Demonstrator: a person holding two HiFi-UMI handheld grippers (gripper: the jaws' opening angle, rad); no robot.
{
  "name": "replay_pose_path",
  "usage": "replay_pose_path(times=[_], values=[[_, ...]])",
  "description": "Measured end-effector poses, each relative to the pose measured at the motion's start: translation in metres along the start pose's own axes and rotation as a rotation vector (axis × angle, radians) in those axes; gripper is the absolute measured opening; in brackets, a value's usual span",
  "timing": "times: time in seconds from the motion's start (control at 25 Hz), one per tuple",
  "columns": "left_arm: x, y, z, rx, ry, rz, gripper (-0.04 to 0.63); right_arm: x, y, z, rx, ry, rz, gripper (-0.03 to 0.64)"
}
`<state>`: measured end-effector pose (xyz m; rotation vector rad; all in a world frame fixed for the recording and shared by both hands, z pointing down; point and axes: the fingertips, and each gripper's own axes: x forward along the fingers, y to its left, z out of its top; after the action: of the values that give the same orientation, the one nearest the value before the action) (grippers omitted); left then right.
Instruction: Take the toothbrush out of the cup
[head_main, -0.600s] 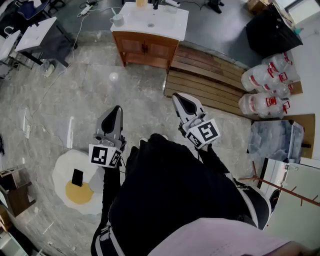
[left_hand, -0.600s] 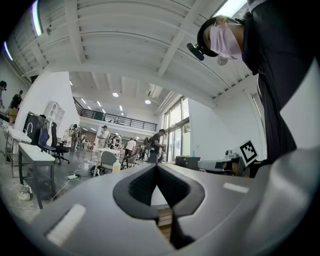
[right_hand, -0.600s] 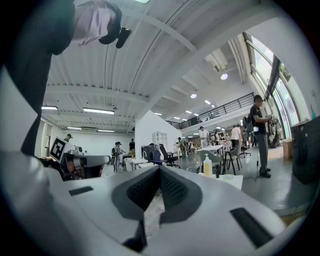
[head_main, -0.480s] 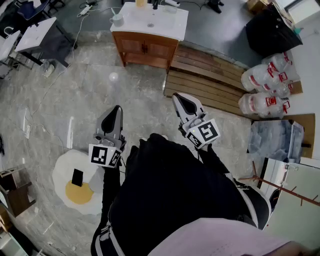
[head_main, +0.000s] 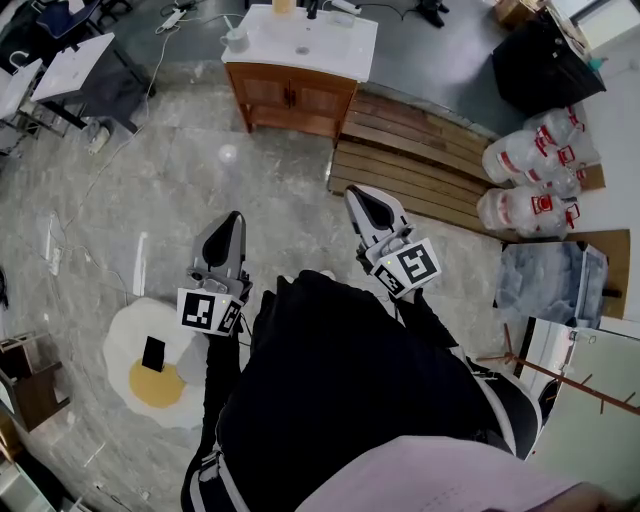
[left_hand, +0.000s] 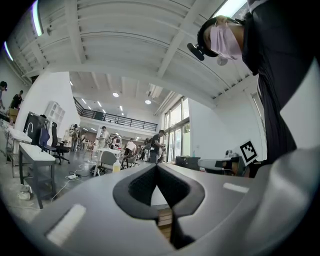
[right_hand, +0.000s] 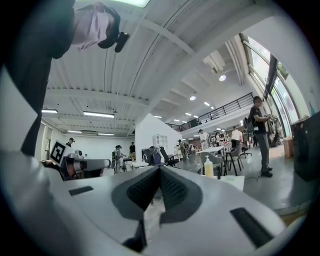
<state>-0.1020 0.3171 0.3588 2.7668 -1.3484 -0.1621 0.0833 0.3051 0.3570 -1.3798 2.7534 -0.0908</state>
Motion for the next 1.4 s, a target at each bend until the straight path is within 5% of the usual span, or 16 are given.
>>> replay_pose_path(times=[0.48, 0.6, 0.84, 1.4], values=[[0.000, -0.006, 0.001, 0.001, -0.016, 0.004, -0.006, -0.007, -0.005, -0.001, 0.007, -0.003, -0.003, 0.000], [0.005, -0.010, 0.000, 0.005, -0.010, 0.002, 0.140, -0.010, -0.009, -0.002, 0.008, -0.004, 0.000, 0.000], [0.014, -0.013, 0.000, -0.002, -0.025, 0.026, 0.300, -0.014, -0.018, -0.003, 0.020, -0.001, 0.005, 0.000], [0.061, -0.028, -0.012, 0.044, -0.046, 0.062, 0.379, -0.026, -0.065, -0.014, 0.055, 0.031, 0.056, 0.000]])
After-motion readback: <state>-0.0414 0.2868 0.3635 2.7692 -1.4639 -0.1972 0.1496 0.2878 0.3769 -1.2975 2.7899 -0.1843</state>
